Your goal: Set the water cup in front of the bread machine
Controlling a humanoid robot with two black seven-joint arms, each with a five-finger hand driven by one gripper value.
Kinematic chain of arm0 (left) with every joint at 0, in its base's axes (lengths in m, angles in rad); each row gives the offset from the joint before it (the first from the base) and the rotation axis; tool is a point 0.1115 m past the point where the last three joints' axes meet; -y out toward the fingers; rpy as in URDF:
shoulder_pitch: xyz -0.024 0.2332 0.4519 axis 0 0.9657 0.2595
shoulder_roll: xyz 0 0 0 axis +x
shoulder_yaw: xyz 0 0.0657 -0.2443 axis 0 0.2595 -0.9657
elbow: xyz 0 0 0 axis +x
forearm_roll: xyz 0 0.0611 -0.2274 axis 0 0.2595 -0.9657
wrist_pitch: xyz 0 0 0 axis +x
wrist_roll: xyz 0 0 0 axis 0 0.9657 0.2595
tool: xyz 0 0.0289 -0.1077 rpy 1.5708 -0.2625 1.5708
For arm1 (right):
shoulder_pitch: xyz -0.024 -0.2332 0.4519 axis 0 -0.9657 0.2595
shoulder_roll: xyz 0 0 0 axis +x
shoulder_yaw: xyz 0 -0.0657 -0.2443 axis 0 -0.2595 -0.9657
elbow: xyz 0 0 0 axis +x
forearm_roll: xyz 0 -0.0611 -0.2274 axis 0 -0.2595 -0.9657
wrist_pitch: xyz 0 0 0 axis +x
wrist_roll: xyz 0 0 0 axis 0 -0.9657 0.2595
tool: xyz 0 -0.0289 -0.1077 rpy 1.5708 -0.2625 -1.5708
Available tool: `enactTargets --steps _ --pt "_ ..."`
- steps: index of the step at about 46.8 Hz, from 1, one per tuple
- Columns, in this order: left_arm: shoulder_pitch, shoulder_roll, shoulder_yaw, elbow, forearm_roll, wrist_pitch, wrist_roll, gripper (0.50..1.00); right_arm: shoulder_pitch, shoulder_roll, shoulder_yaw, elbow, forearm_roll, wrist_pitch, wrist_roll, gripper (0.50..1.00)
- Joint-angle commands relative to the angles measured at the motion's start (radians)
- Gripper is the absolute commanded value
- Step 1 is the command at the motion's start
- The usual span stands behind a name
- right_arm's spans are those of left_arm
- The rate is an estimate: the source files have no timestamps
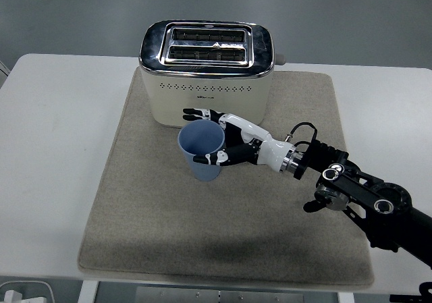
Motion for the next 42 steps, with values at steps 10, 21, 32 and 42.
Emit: enactTargets --steps 10,21,32,42 --pt "0.0 0.0 0.0 0.0 0.0 -0.001 0.0 1.0 0.003 -0.006 0.014 0.002 0.003 0.021 0.006 0.926" --pt "0.0 0.0 0.0 -0.001 0.0 0.001 0.0 1.0 0.011 -0.009 0.022 0.008 0.011 0.048 0.011 0.926" --pt "0.0 0.0 0.0 -0.001 0.0 -0.001 0.0 1.0 0.029 -0.037 0.037 0.015 0.02 0.053 0.014 0.926" --pt "0.0 0.0 0.0 0.0 0.0 0.001 0.0 1.0 0.038 -0.081 0.106 0.017 0.054 0.162 0.012 0.926"
